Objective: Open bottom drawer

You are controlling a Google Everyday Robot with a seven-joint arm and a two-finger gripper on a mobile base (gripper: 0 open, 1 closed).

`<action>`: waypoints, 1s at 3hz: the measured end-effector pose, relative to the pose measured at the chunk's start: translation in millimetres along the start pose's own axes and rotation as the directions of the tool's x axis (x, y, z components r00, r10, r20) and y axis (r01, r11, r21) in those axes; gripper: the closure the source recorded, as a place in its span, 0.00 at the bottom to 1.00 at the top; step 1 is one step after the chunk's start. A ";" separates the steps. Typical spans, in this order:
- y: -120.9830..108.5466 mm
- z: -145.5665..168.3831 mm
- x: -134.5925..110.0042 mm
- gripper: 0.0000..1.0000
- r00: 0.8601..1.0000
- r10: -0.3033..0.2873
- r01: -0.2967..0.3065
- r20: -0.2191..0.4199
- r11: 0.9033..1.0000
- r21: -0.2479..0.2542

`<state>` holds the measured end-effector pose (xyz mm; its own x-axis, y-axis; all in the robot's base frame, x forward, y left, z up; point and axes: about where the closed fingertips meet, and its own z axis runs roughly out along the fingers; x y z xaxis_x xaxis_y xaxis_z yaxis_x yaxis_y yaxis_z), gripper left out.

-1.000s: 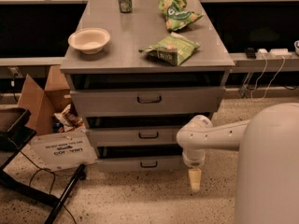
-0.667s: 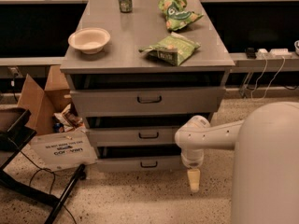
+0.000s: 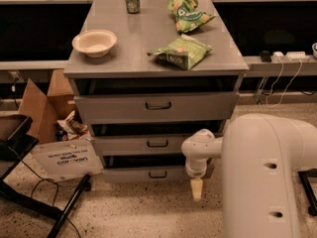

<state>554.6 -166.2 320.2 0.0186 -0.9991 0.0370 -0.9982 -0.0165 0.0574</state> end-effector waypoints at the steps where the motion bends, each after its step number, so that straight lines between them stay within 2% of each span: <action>1: -21.1 36.1 -4.2 0.00 0.999 0.012 -0.013 0.046 1.000 0.026; 2: -40.3 63.2 -8.0 0.00 0.998 0.023 -0.027 0.062 0.998 0.062; 3: -62.3 95.0 -12.5 0.00 0.998 0.032 -0.036 0.055 0.996 0.076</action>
Offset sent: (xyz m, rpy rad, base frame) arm 0.0641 0.0101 -0.0967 0.0768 -0.1227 -0.0466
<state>611.2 -156.3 221.4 -0.0162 -0.9997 -0.0162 -0.9997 0.0165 -0.0198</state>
